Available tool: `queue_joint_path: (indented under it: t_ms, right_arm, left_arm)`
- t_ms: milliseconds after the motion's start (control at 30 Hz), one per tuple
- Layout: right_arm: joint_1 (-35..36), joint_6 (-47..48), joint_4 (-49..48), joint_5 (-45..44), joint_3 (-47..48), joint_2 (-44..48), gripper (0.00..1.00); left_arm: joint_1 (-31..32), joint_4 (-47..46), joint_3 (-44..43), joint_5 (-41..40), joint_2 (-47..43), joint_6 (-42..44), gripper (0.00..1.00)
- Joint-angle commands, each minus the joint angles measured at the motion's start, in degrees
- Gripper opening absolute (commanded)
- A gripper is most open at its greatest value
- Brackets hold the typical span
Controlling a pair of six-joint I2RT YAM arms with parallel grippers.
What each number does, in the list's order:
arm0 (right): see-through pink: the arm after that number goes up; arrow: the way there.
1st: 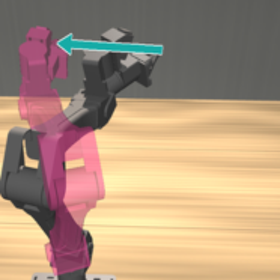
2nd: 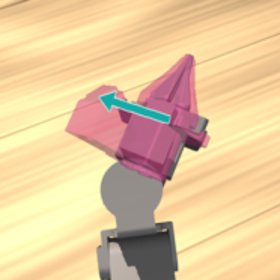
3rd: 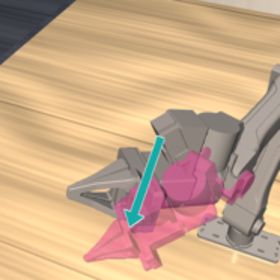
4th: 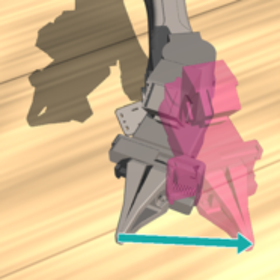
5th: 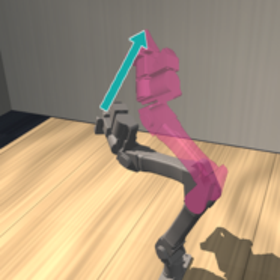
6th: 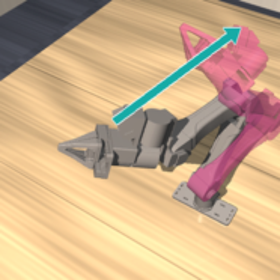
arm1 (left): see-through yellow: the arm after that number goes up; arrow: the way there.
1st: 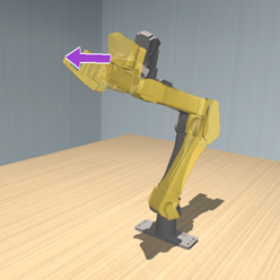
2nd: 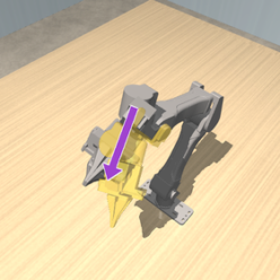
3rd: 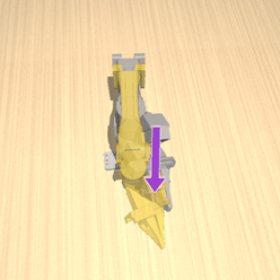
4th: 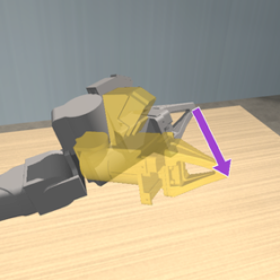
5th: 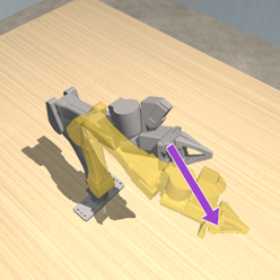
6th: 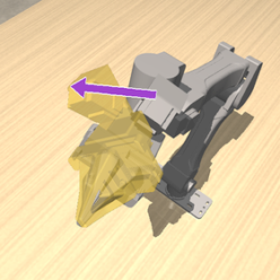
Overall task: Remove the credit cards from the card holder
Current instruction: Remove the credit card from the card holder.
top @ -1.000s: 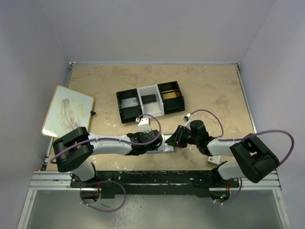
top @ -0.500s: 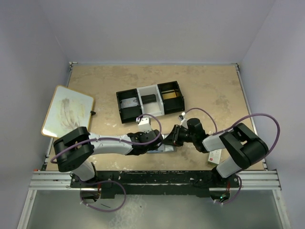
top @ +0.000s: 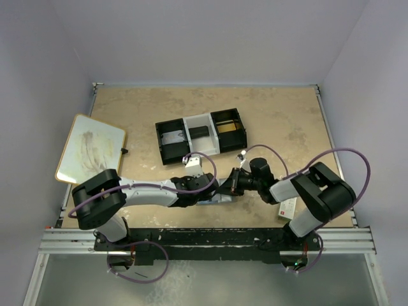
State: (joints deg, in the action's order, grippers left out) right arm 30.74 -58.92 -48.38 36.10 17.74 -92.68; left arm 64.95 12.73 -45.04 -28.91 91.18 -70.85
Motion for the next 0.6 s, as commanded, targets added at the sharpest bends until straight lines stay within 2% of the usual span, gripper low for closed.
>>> queue_joint_path:
  t_ms: [0,300,433,567]
  right_arm:
    - [-0.42,3.69,8.00,-3.51,0.45,5.79,0.00]
    - [-1.92,7.44,19.09,-6.20,-0.56,12.62,0.00]
    - [-1.94,10.16,33.65,-17.29,1.76,25.08,0.00]
    - [-1.95,10.72,38.69,-23.30,2.82,36.69,0.00]
  left_arm:
    - [0.00,7.27,-0.38,-1.02,2.13,1.63,0.00]
    - [0.00,7.35,0.50,-1.53,0.95,0.55,0.00]
    - [0.00,8.11,0.16,-2.09,0.07,1.20,0.00]
    - [-0.08,9.69,-0.61,-3.62,-3.00,2.12,0.01]
